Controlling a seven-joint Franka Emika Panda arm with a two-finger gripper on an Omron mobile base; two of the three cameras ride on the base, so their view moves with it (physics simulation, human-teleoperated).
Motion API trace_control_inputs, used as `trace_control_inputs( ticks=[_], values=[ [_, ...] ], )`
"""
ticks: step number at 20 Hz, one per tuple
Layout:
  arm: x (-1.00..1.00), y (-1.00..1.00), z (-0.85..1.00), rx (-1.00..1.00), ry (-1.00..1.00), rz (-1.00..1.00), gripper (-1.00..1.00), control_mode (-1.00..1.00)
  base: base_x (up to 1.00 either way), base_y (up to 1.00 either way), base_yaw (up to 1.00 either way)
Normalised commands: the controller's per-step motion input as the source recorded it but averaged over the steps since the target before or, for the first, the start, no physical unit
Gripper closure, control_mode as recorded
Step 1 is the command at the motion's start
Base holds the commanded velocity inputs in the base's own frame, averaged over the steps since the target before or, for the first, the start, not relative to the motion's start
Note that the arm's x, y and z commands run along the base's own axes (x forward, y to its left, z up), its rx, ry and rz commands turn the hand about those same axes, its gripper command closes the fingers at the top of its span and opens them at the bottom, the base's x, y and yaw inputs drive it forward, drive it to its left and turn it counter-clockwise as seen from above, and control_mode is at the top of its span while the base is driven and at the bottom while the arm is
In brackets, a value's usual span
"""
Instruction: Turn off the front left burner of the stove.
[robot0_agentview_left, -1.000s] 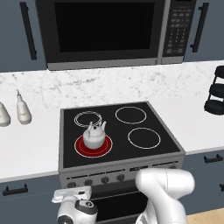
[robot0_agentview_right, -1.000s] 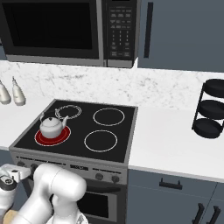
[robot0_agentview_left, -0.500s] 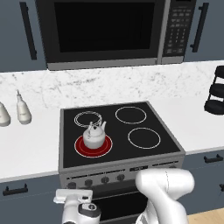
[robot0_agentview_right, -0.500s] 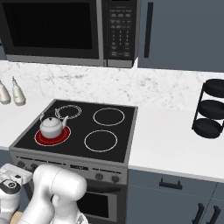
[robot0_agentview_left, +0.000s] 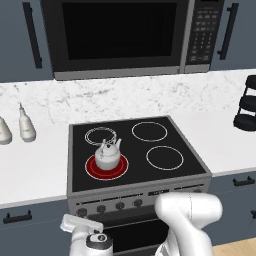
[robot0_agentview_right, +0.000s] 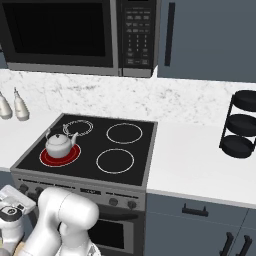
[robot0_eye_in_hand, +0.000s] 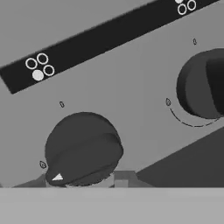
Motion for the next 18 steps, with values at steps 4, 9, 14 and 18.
trace_control_inputs(
  ticks=[4, 9, 14, 18],
  values=[
    [0.21, -0.49, 0.27, 0.5, -0.05, -0.2, 1.0, -1.0, 0.0, 0.0, 0.0],
    [0.25, -0.57, 0.51, 0.49, -0.04, -0.15, 1.0, -1.0, 0.0, 0.0, 0.0],
    [0.46, -0.42, 0.7, 0.44, -0.07, -0.09, 1.0, -1.0, 0.0, 0.0, 0.0],
    [0.56, -0.31, 0.78, 0.44, -0.09, -0.05, 1.0, -1.0, 0.0, 0.0, 0.0]
  ],
)
